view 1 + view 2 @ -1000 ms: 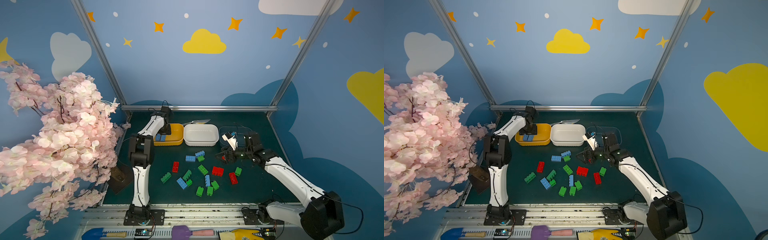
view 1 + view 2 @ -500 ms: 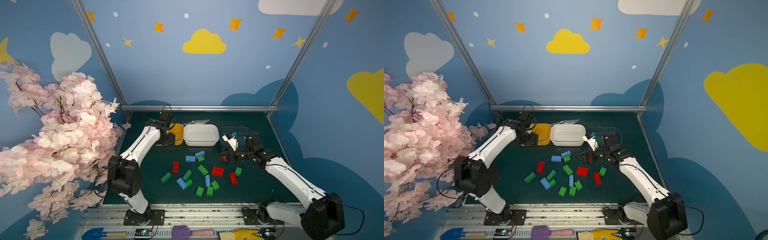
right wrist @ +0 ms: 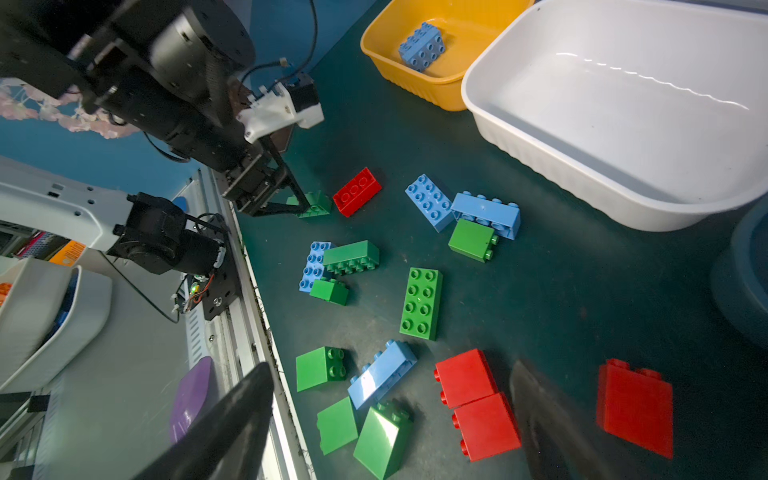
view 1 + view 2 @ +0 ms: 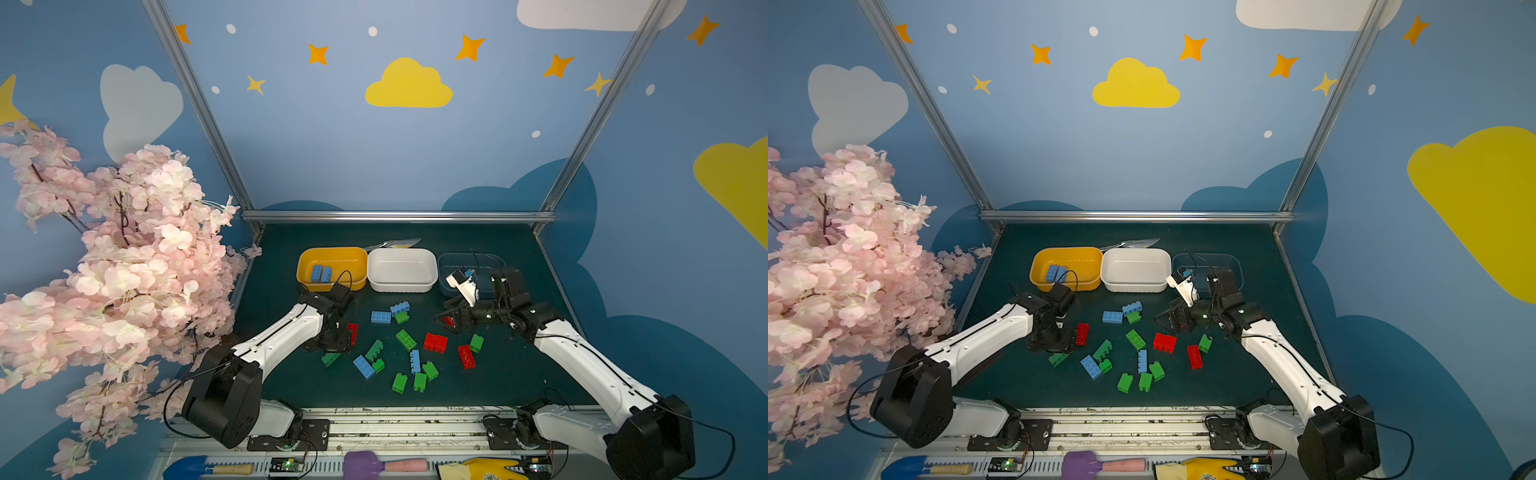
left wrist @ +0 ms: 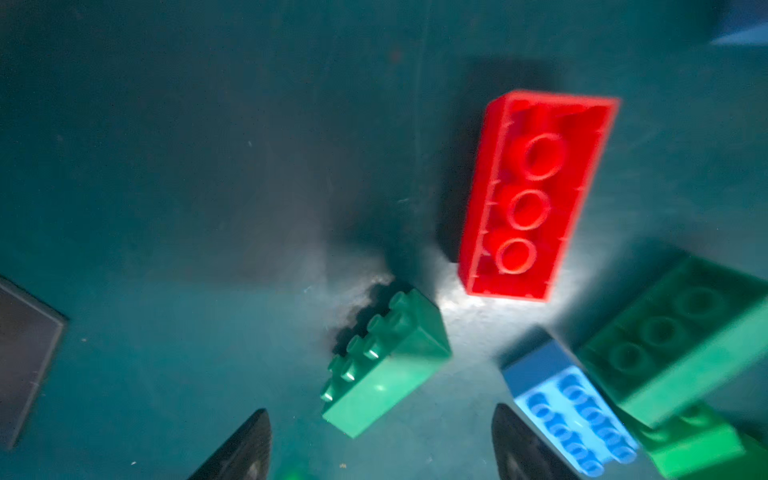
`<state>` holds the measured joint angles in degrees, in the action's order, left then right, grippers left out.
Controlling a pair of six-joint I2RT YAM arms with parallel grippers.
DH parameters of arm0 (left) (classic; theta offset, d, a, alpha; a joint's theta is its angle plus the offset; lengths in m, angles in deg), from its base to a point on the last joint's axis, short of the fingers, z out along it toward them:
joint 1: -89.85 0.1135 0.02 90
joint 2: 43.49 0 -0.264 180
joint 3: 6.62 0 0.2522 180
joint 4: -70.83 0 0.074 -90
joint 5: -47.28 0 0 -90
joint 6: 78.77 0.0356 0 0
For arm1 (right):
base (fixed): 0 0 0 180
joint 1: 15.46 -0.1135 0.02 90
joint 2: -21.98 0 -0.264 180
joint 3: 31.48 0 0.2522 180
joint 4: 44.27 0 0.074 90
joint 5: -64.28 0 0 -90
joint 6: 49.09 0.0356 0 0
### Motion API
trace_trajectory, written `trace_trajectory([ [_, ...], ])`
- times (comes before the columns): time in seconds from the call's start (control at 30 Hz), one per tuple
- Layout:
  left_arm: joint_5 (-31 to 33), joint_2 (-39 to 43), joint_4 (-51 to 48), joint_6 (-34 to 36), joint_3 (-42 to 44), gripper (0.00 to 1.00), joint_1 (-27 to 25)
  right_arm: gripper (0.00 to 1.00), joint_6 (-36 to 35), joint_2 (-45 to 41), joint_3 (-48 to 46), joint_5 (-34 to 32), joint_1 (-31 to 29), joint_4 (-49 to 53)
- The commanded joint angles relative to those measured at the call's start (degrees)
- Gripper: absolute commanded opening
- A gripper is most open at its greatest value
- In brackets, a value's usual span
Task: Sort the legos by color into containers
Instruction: 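Lower the left gripper onto a small green brick and grasp it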
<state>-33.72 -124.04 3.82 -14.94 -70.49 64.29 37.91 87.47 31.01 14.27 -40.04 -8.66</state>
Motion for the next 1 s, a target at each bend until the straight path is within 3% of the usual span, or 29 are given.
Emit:
trace_trajectory([
  [0.0,3.5,-1.4,3.0,-1.0,0.3,0.77,-0.1,0.88,1.0,-1.4,-0.9,3.7,-0.2,1.5],
  [0.17,4.5,-4.1,5.4,1.0,1.2,0.62,0.0,0.88,1.1,-2.5,-1.6,3.7,-0.4,2.7],
  [0.5,1.8,-6.9,5.9,-0.3,1.8,0.52,0.1,0.88,0.3,-3.2,-1.3,2.9,-0.4,4.4],
  [0.67,-0.3,-6.1,6.8,-2.0,4.4,0.41,0.1,0.88,0.2,-3.2,-1.4,2.8,-0.4,4.5],
  [0.83,-0.1,-4.4,5.1,-1.9,3.5,0.21,0.2,0.88,-0.2,-2.9,-1.2,2.3,-0.4,4.6],
  [0.97,0.2,-2.7,1.8,-1.4,-0.9,0.15,0.2,0.88,0.2,-2.8,-1.2,1.7,-0.3,4.2],
])
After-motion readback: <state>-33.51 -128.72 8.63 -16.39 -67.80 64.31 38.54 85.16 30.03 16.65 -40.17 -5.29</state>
